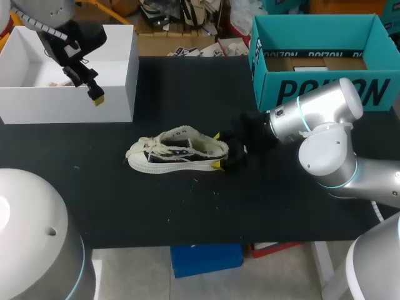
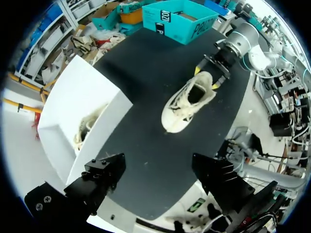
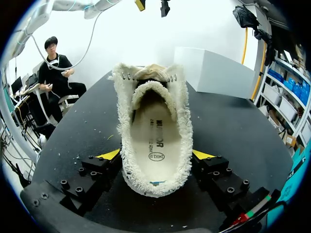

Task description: Take the shoe out of the shoebox, open the shoe tongue, remove and reinsert the insole, then place the shoe into the shoebox

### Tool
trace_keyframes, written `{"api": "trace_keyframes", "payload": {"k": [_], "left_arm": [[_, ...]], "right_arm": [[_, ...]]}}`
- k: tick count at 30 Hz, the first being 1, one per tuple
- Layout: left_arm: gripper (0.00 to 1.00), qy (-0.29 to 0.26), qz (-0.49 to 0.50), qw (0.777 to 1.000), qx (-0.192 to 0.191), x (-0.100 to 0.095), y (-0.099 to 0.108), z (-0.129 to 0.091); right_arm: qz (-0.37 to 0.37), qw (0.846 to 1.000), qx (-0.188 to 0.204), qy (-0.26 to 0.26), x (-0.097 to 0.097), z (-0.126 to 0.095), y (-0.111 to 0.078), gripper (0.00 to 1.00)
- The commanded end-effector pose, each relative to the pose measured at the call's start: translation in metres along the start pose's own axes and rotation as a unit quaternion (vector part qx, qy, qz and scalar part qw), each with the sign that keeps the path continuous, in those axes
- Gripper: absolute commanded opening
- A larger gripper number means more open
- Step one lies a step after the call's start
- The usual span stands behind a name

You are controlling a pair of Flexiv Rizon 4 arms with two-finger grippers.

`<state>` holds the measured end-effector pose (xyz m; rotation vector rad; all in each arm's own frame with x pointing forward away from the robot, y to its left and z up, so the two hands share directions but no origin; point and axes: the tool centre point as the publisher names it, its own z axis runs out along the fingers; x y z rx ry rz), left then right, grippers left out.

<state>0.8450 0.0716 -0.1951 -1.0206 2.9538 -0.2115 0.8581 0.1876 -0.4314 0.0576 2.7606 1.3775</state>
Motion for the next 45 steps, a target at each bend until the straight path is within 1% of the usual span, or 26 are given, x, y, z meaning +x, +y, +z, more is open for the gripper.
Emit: {"api": "trace_keyframes", "payload": {"k": [1,11,12,13,14,15,16,19,24,29,31,38,39,42,43,45], "left_arm": [[0.0,0.052,0.306,0.951,-0.005,-0.004,0.003,0.001],[0.0,0.052,0.306,0.951,-0.005,-0.004,0.003,0.001],[0.0,0.079,0.336,0.939,-0.002,-0.002,0.001,0.004],[0.0,0.097,0.371,0.924,0.01,0.003,-0.001,0.006],[0.0,0.1,0.377,0.921,0.018,0.006,-0.004,0.007],[0.0,0.1,0.389,0.916,0.009,0.009,-0.007,0.009],[0.0,0.108,0.41,0.906,0.015,0.014,-0.012,0.011],[0.0,0.12,0.433,0.893,0.014,0.024,-0.026,0.016],[0.0,0.14,0.463,0.875,0.023,0.044,-0.047,0.026],[0.0,0.153,0.482,0.862,0.019,0.06,-0.061,0.039],[0.0,0.17,0.487,0.857,0.021,0.064,-0.066,0.044],[0.0,0.176,0.496,0.85,0.011,0.074,-0.08,0.06],[0.0,0.169,0.502,0.848,0.001,0.076,-0.081,0.063],[0.0,0.18,0.506,0.843,-0.007,0.082,-0.087,0.071],[0.0,0.178,0.503,0.846,-0.013,0.082,-0.088,0.073],[0.0,0.178,0.503,0.846,-0.013,0.082,-0.088,0.073]], "right_arm": [[0.001,1.0,0.001,0.0,-0.003,0.002,0.0,0.0],[0.001,1.0,0.001,0.0,-0.003,0.002,0.0,0.0],[0.001,1.0,0.001,0.0,-0.003,0.002,0.0,0.0],[0.001,1.0,0.001,0.0,-0.003,0.002,0.0,0.0],[0.001,1.0,0.001,0.0,-0.003,0.002,0.0,0.0],[0.001,1.0,0.001,0.0,-0.003,0.002,0.0,0.0],[0.001,1.0,0.001,0.0,-0.003,0.002,0.0,0.0],[0.001,1.0,0.001,0.0,-0.003,0.002,0.0,0.0],[0.001,1.0,0.001,0.0,-0.003,0.002,0.0,0.0],[0.001,1.0,0.001,0.0,-0.003,0.002,0.0,0.0],[0.001,1.0,0.001,0.0,-0.003,0.002,0.0,0.0],[0.001,1.0,0.001,0.0,-0.003,0.002,0.0,0.0],[0.001,1.0,0.001,0.0,-0.003,0.002,0.0,0.0],[0.001,1.0,0.001,0.0,-0.003,0.002,0.0,0.0],[0.001,1.0,0.001,0.0,-0.003,0.002,0.0,0.0],[0.001,1.0,0.001,0.0,-0.003,0.002,0.0,0.0]]}}
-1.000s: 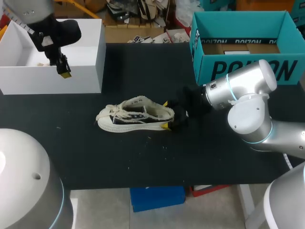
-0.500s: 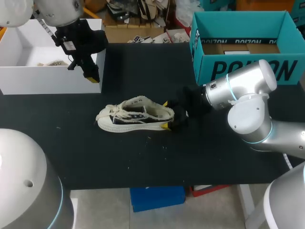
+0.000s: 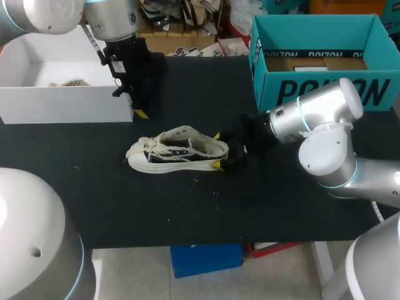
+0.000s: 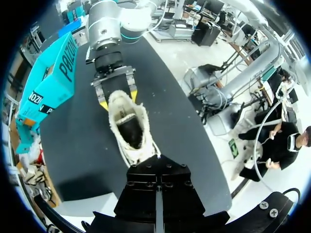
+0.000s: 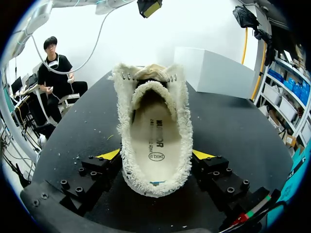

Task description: Take the shoe out of the shoebox, open the shoe tongue, remove and reinsert the insole, then place the shoe into the shoebox

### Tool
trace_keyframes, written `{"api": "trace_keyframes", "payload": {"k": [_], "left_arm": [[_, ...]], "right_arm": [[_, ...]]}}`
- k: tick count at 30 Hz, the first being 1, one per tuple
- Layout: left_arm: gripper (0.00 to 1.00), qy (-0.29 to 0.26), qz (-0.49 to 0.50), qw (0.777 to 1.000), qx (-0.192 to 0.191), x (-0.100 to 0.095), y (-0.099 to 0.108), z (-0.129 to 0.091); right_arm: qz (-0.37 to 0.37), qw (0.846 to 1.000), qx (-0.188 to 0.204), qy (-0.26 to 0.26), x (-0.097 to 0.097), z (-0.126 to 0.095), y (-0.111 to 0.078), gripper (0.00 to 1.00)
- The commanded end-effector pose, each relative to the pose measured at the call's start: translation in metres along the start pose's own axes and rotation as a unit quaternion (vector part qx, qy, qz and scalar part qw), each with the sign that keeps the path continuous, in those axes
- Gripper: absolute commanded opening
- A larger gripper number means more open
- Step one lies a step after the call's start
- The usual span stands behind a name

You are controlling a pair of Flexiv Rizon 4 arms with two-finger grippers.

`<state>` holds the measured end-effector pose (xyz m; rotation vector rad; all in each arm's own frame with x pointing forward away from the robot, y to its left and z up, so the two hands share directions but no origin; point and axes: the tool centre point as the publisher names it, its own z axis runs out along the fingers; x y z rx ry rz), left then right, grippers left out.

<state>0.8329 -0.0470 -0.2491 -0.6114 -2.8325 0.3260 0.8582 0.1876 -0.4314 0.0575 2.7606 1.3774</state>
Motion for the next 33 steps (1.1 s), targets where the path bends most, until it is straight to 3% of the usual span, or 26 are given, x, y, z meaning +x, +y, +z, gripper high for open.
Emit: {"api": "trace_keyframes", "payload": {"k": [1,11,16,26,33], "left_arm": [[0.0,0.023,-0.001,1.0,-0.006,-0.009,-0.006,0.004],[0.0,0.023,-0.001,1.0,-0.006,-0.009,-0.006,0.004],[0.0,0.037,-0.068,0.997,0.01,-0.011,0.006,0.001],[0.0,0.051,-0.078,0.995,0.043,-0.023,-0.009,0.028],[0.0,0.061,-0.069,0.995,0.039,-0.035,-0.024,0.048]], "right_arm": [[0.001,1.0,0.001,0.0,-0.003,0.002,0.0,0.0],[0.001,1.0,0.001,0.0,-0.003,0.002,0.0,0.0],[0.001,1.0,0.001,0.0,-0.003,0.002,0.0,0.0],[0.001,1.0,0.001,0.0,-0.003,0.002,0.0,0.0],[0.001,1.0,0.001,0.0,-0.003,0.002,0.0,0.0]]}}
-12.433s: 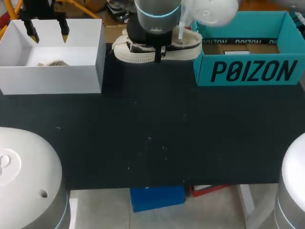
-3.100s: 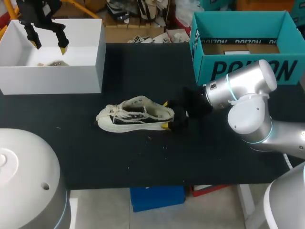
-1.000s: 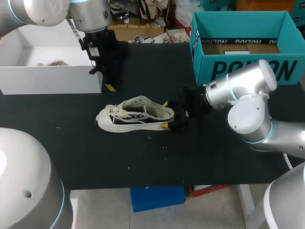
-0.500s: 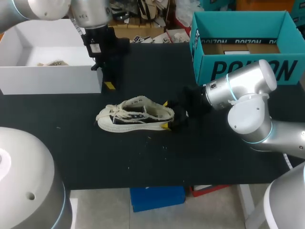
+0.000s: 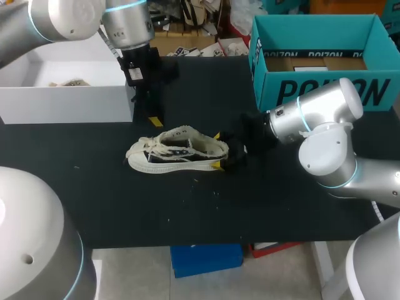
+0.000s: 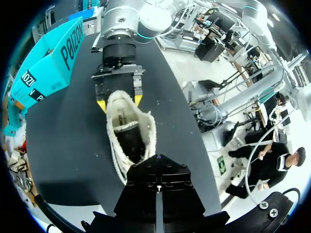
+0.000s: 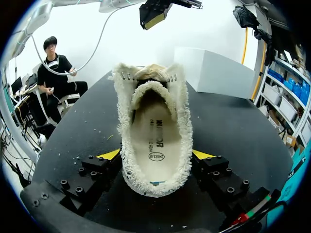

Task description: Take the shoe out of the shoebox, open the shoe tongue, remove and reinsert the insole, then place the shoe into the shoebox

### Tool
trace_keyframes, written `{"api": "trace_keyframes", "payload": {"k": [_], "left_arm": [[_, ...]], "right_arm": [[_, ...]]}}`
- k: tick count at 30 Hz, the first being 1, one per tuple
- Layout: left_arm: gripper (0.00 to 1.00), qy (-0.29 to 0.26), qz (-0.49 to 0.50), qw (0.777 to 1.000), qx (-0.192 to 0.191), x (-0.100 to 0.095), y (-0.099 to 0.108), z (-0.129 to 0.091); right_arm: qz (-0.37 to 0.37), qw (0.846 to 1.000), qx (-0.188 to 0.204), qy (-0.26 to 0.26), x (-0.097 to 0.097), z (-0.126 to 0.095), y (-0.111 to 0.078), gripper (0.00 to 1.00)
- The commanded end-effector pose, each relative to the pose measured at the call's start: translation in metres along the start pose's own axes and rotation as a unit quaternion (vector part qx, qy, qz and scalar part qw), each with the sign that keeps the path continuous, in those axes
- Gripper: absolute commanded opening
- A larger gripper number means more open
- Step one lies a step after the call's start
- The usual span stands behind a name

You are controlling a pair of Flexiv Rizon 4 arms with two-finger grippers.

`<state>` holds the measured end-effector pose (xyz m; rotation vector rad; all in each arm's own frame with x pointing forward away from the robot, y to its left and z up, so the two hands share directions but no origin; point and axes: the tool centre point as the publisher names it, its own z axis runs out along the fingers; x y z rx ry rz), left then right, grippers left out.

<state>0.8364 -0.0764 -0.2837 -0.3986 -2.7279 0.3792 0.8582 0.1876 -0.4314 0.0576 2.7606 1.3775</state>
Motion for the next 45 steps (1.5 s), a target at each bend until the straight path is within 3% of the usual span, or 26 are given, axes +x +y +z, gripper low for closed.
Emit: {"api": "trace_keyframes", "payload": {"k": [1,15,24,45], "left_arm": [[0.0,0.01,0.0,1.0,-0.006,-0.015,-0.01,0.013],[0.0,0.029,-0.003,0.999,-0.02,-0.044,-0.012,0.044],[0.0,0.039,-0.005,0.999,-0.03,-0.053,-0.016,0.07],[0.0,0.059,-0.018,0.998,-0.034,-0.043,-0.02,0.111]], "right_arm": [[0.001,1.0,0.001,0.0,-0.002,0.002,0.0,0.0],[0.001,1.0,0.001,0.0,-0.002,0.002,0.0,0.0],[0.001,1.0,0.001,0.0,-0.002,0.002,0.0,0.0],[0.001,1.0,0.001,0.0,-0.002,0.002,0.0,0.0]]}}
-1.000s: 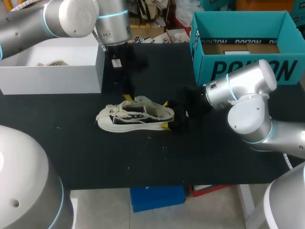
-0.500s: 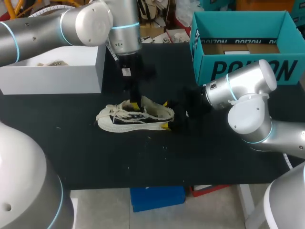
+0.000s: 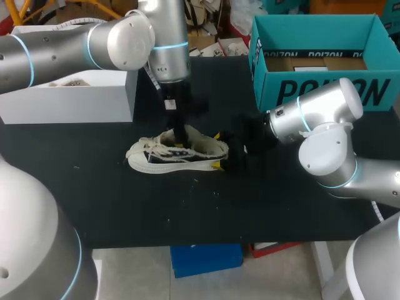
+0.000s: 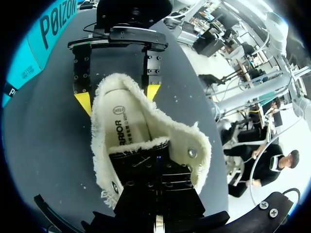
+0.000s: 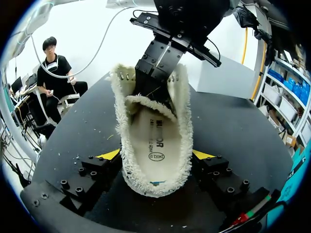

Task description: Take the shoe out of the shoebox, open the shoe tongue, remove and reinsert the insole, then place the shoe into the shoebox

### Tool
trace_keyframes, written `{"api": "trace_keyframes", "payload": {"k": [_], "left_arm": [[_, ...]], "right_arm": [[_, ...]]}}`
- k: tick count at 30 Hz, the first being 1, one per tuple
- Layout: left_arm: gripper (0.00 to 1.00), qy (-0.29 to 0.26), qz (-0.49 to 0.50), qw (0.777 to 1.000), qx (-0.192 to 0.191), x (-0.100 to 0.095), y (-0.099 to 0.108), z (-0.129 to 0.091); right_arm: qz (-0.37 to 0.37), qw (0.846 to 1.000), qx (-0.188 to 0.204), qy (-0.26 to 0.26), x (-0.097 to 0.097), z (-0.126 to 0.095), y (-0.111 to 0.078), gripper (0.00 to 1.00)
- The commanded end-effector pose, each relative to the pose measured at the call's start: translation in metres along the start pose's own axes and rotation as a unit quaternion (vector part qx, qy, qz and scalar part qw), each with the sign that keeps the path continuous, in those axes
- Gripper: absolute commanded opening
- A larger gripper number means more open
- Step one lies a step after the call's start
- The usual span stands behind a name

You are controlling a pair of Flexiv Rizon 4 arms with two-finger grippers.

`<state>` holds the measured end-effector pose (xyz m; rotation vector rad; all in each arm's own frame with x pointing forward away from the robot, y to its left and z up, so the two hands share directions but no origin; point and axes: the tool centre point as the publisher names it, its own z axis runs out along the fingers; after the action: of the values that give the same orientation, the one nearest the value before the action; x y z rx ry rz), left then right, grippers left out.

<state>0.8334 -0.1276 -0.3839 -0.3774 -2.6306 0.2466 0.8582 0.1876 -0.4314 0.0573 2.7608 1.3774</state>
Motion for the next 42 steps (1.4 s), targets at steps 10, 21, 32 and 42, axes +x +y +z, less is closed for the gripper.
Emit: {"api": "trace_keyframes", "payload": {"k": [10,21,32,42], "left_arm": [[0.0,-0.025,-0.019,0.999,-0.018,-0.001,-0.001,0.017],[0.0,-0.032,-0.023,0.999,-0.013,0.0,0.002,0.022],[0.0,-0.05,-0.028,0.998,-0.023,0.0,0.001,0.031],[0.0,-0.059,-0.037,0.997,-0.026,-0.004,0.001,0.039]], "right_arm": [[0.001,1.0,0.001,0.0,-0.003,0.002,0.0,0.0],[0.001,1.0,0.001,0.0,-0.003,0.002,0.0,0.0],[0.001,1.0,0.001,0.0,-0.003,0.002,0.0,0.0],[0.001,1.0,0.001,0.0,-0.003,0.002,0.0,0.0]]}}
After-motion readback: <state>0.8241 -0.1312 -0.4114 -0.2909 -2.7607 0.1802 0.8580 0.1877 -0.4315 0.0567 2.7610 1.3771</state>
